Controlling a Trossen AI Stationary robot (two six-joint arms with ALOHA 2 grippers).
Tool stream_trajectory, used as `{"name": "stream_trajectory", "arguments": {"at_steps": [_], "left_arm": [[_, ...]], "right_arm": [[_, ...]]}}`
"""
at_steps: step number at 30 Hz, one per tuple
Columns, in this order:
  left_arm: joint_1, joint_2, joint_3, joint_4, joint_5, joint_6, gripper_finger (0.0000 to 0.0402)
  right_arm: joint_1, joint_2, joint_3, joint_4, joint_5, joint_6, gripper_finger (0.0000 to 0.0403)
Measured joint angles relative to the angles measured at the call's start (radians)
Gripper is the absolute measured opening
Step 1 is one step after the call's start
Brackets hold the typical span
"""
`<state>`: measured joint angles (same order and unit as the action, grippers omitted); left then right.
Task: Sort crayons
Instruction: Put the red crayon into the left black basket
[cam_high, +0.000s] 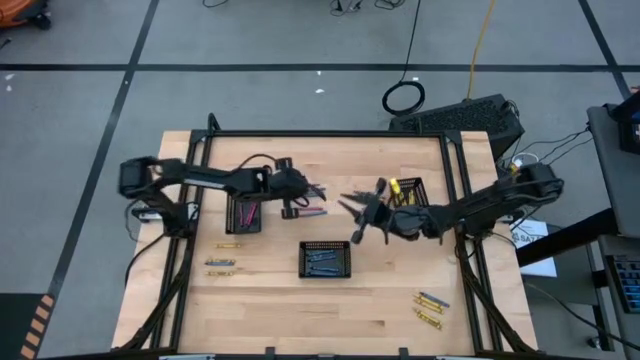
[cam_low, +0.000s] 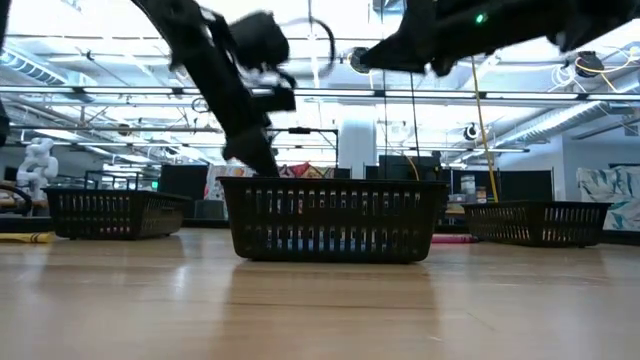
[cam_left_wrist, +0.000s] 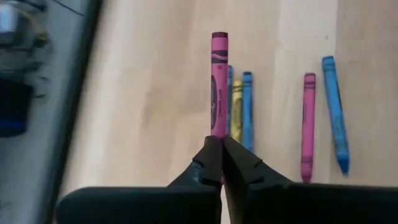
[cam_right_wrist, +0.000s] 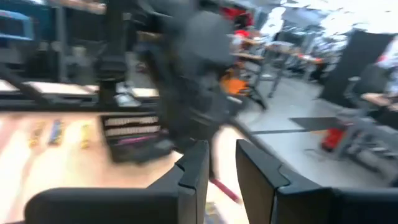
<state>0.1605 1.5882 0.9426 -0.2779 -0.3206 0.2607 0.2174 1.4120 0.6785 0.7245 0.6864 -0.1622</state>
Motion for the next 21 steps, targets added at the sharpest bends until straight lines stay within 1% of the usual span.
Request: {"name": "stream_trajectory", "arguments": {"at_steps": [2,5,8,11,13,16,18,21], "left_arm": [[-0.033,-0.078,-0.001,-0.048,-0.057,-0.026,0.0001],[-0.097,-0.217,-0.001,-0.178,-0.135,-0.149,0.0001],[-0.167,-0.330,0.000,-0.374,-0.179,-0.374,0.0001],[-0.227,-0.418,0.000,-0.601,-0.172,-0.686,0.0001],[-0.266,-0.446,0.000,-0.769,-0.152,-0.901,0.0001],[-0.341,-0.457,-0.004,-0.972,-0.143,-1.158,0.0001],[-0.382,-0.456,-0.028,-1.026,-0.139,-1.288,0.0001],[-0.412,-0.456,-0.083,-0.981,-0.091,-1.397,0.0001]], "right_arm": [[0.003,-0.048,0.000,-0.038,0.040,-0.016,0.0066],[0.007,-0.095,0.000,-0.064,0.049,-0.018,0.0066],[0.007,-0.103,0.000,-0.079,0.047,-0.018,0.0066],[0.007,-0.098,0.000,-0.087,0.047,-0.016,0.0066],[0.006,-0.086,0.000,-0.085,0.047,-0.013,0.0066],[0.006,-0.065,0.000,-0.080,0.045,0.007,0.0066],[0.005,-0.050,0.000,-0.079,0.045,0.017,0.0066],[0.005,-0.022,0.000,-0.077,0.045,0.029,0.0066]]}}
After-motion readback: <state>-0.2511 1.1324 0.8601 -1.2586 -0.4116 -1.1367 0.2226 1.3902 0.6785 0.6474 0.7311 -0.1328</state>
